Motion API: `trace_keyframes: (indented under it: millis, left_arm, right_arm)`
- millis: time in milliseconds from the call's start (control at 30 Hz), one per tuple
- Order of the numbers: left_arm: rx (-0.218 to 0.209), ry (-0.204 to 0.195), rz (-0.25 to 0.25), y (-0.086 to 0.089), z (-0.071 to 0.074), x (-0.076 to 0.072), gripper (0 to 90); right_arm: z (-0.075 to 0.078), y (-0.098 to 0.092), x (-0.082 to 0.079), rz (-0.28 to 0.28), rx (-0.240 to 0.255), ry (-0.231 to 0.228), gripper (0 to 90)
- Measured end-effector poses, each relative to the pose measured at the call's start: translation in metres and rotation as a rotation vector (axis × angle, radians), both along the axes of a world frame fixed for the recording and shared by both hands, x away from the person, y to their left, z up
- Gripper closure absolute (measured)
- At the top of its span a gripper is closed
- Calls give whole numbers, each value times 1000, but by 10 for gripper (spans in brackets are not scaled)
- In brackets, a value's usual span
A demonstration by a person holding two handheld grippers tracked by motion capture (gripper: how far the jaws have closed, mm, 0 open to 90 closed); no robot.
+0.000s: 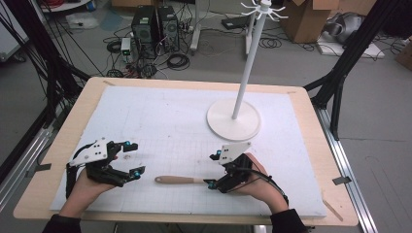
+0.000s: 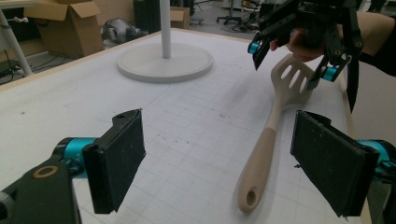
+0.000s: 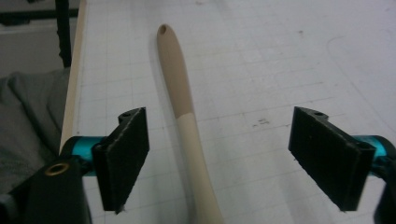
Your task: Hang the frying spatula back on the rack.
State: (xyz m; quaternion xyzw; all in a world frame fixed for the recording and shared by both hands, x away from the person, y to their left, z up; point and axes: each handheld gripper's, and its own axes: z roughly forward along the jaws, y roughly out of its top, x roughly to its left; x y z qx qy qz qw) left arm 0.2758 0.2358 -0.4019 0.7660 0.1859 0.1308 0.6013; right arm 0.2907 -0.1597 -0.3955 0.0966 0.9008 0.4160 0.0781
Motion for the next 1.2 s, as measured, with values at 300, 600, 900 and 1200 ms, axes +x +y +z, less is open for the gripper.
trace_keyframes:
  millis: [300,600,900,1200]
  left_arm:
    - [15,17,-22,-3,-2,0,187]
    - [21,46,-32,-4,-5,2,193]
    - [20,53,-40,-5,-6,2,199]
    - [30,55,-53,-9,-7,1,210]
  right_arm:
    - [-10,24,-2,63,-185,0,373]
    - [-17,33,3,84,-286,33,476]
    - [-22,43,7,107,-378,87,579]
    - [-19,52,12,106,-440,157,624]
